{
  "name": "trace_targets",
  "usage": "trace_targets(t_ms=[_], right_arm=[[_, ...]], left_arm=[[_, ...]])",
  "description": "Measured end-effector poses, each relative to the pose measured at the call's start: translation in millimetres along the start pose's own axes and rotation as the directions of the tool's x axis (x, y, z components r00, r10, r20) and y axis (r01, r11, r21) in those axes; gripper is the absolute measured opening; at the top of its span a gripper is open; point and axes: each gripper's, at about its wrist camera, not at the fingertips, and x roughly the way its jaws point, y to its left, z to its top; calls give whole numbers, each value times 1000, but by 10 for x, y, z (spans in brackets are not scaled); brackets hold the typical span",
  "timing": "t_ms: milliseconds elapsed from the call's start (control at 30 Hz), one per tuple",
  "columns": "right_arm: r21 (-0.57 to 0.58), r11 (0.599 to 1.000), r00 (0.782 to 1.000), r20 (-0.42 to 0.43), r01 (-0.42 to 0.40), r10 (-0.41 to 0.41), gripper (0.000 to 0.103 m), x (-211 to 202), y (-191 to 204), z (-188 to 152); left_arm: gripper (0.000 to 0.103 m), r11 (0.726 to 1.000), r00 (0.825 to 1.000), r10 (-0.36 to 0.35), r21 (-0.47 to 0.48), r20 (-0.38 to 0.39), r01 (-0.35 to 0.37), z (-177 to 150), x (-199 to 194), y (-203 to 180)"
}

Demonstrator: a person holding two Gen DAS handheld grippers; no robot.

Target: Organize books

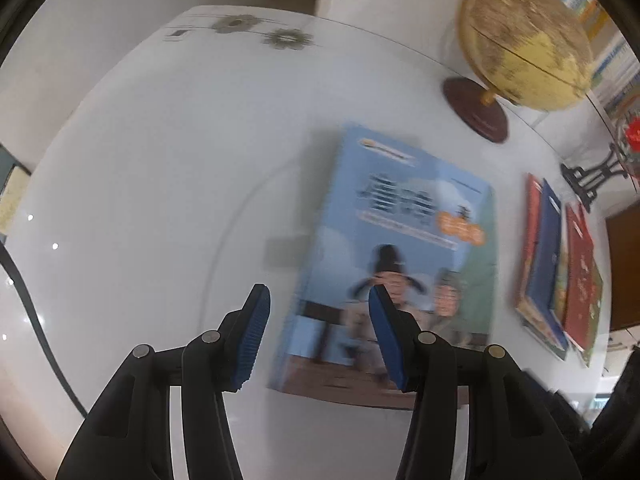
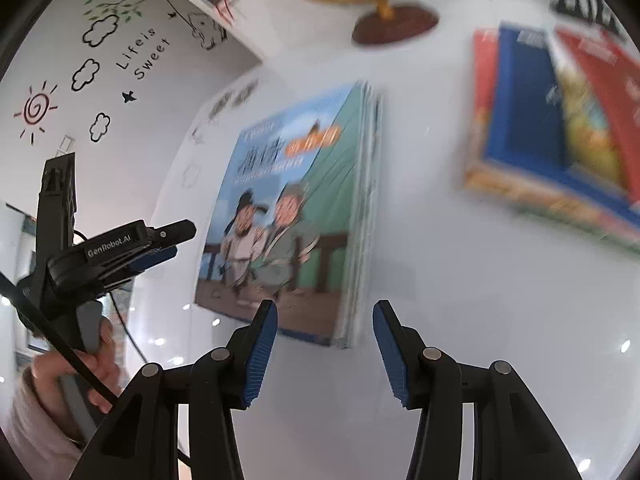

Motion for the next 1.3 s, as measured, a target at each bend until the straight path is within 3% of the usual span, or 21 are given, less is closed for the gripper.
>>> trace_targets(t_ms=[133, 267, 533, 667, 900, 1033, 1133, 1300], right_arm=[[-81, 995, 990, 134, 56, -45, 48, -376, -148, 86], [-5, 996, 976, 202, 84, -81, 49, -686, -601, 180], [175, 976, 943, 280, 133, -179, 56, -1401, -1854, 145], [187, 973, 947, 264, 135, -182, 56, -1602, -2268, 157], [273, 961, 975, 194, 55, -111, 56, -1658, -2922, 117], [287, 958, 981, 187, -9, -47, 56, -1611, -3127, 153], [308, 946, 984, 175, -99, 46, 57, -1522, -3259, 180], [278, 939, 970, 189, -202, 153, 58, -1430, -3337, 303]], left_arm=[[49, 996, 997, -70, 51, -26, 71, -7, -8, -470], [49, 981, 990, -133, 138, -43, 137, -47, 12, -1085], [49, 919, 976, -177, 335, -127, 210, -306, 244, -2320], [49, 900, 960, -205, 350, -189, 261, -424, 429, -2785], [51, 879, 941, -216, 367, -261, 304, -526, 709, -3305], [51, 879, 945, -216, 372, -246, 298, -474, 794, -3429], [52, 872, 943, -230, 379, -241, 310, -408, 827, -3483], [68, 857, 931, -276, 376, -240, 352, -291, 875, -3533]])
